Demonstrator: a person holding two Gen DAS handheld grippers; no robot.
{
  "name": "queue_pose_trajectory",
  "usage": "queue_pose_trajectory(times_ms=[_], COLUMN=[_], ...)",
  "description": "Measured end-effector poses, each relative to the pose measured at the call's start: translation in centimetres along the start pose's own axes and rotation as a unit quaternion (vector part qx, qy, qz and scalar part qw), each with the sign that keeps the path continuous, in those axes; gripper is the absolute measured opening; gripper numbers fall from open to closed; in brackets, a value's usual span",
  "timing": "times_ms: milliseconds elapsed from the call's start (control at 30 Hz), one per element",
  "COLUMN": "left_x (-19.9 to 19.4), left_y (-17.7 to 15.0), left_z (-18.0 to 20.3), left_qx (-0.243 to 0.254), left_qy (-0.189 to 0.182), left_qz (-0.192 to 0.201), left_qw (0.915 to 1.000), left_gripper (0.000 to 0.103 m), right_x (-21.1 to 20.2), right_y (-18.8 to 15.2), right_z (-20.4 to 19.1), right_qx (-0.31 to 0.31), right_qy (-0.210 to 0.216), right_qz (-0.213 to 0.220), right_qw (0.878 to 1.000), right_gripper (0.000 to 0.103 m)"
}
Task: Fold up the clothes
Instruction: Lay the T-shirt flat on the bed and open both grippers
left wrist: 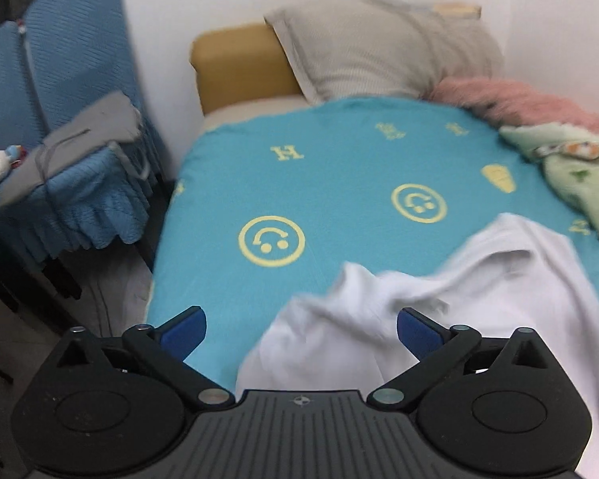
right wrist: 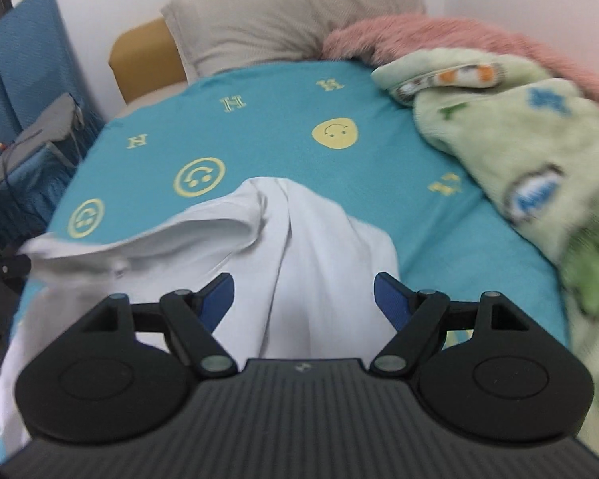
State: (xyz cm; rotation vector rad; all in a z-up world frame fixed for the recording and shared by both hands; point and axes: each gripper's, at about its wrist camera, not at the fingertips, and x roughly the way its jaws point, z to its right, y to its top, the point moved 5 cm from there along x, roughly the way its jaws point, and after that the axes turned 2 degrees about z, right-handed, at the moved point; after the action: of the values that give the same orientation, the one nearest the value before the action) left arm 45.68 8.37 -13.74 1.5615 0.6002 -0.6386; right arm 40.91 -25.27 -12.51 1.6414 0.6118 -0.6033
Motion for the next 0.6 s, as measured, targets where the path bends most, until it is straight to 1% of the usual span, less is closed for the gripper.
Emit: queue_pose_trajectory(times_ms=[67,133,167,267,333,433,467,533,600], left_x=[-4.4,-8.2,-9.6,-12.1,-13.3,-14.2,-14.3,-14.4,-14.9], left_y=[-1.8,-3.5,-4.4,-7.0,-9.5,-14.4,-16.2,-19.7,-22.6], left_z=[0.3,0.6,0.7,-0.1,-0.5,-1.6,-2.1,-3.1,-3.8], left_qx=[-0.015,-0.029,-0.035,-0.047,-0.053,-0.079,-0.088,-0.101,-0.111], left_qy=[-0.006,-0.006,-0.005,-0.005,-0.005,-0.029,-0.033,-0.038,-0.044], left_qz=[0.024,0.036,0.038,0.037,0.014,-0.025,-0.04,-0.073,-0.099], left_qw=[0.9996,0.9989,0.9987,0.9982,0.9985,0.9962,0.9948,0.9915,0.9879], left_gripper=[0.103,0.103,0.103,0.103,0.103,0.1,0.099,0.093,0.09], right_x=[-3.3,-6.7,-8.3,-13.2,-15.8,-18.6,-18.8,-19.1,-18.5], right_y=[-2.3,-4.7,-5.9,-9.4,-11.6,-14.3,-15.1,-16.5,-16.8], right_z=[-0.1,-0.4,-0.5,-1.0,-1.2,-1.0,-0.8,-0.5,-0.4], right_qx=[0.0,0.007,0.011,0.025,0.037,0.06,0.066,0.078,0.086], right_qy=[-0.005,-0.004,-0.003,0.005,0.018,0.035,0.04,0.047,0.048], right_qz=[0.004,0.012,0.016,0.029,0.036,0.053,0.053,0.049,0.036], right_qw=[1.0,1.0,1.0,0.999,0.998,0.996,0.996,0.995,0.994], right_gripper=[0.079,0.079,0.079,0.079,0.079,0.079,0.079,0.079,0.079])
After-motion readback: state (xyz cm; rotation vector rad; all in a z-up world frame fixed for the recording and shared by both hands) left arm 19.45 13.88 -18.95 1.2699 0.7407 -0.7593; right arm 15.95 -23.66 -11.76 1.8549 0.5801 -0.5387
